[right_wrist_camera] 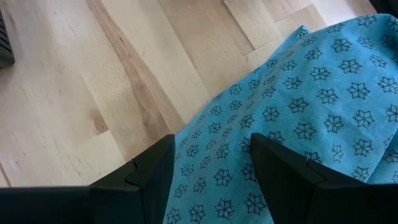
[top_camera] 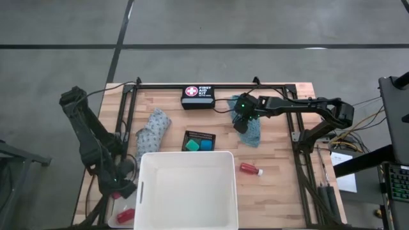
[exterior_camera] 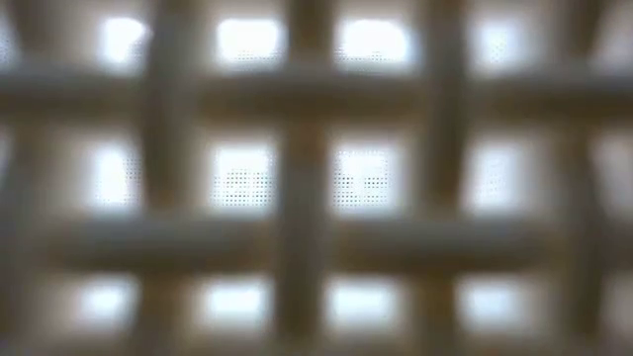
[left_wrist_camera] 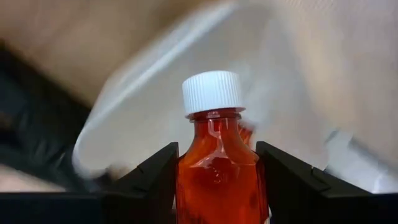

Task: Pick & Place Medicine items
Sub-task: Put the right red medicine bottle into the white bin

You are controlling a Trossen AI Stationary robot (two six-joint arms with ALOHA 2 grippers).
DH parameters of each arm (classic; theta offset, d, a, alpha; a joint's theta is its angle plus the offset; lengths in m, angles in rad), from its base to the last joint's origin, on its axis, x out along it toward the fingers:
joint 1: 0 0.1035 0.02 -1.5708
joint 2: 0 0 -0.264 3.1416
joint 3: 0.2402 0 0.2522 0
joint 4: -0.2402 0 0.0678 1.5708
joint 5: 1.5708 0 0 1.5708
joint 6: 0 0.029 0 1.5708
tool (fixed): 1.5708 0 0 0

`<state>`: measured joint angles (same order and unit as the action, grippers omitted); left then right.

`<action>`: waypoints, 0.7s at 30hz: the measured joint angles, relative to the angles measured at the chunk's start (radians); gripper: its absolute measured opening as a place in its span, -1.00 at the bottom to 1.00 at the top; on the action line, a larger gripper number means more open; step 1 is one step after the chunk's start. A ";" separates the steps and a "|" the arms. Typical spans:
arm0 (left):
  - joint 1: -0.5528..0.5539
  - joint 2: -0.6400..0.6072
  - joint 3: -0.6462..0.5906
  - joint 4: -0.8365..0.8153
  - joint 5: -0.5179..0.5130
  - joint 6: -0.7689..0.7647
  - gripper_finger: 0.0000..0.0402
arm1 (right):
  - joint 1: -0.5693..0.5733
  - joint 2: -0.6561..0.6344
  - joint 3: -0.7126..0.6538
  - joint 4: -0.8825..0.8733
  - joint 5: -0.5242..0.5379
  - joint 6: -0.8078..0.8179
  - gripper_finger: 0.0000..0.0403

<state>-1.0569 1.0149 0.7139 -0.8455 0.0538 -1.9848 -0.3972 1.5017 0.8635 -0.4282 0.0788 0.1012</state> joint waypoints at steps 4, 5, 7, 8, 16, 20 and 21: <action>0.000 0.030 0.000 0.003 -0.139 -0.010 0.01 | 0.000 0.000 0.000 0.000 0.000 -0.004 0.01; 0.000 0.040 0.000 0.006 -0.150 -0.010 0.01 | 0.000 0.000 0.000 0.000 0.000 -0.004 0.01; 0.000 0.063 0.000 0.018 -0.150 -0.021 0.01 | 0.000 0.000 0.000 0.000 0.000 -0.003 0.01; 0.000 0.074 0.000 0.021 -0.148 -0.040 0.01 | 0.000 0.000 0.000 0.000 0.000 0.000 0.01; -0.003 0.152 0.000 0.081 -0.102 -0.173 0.01 | 0.000 0.000 0.000 0.000 0.000 0.000 0.01; -0.005 0.176 0.001 0.115 -0.091 -0.214 0.01 | 0.000 0.000 0.000 0.000 0.000 -0.004 0.01; -0.006 0.177 0.001 0.118 -0.091 -0.220 0.01 | 0.000 0.000 0.000 0.000 0.000 -0.004 0.01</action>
<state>-1.0626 1.1924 0.7151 -0.7274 -0.0368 -2.2044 -0.3973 1.5017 0.8635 -0.4282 0.0788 0.0976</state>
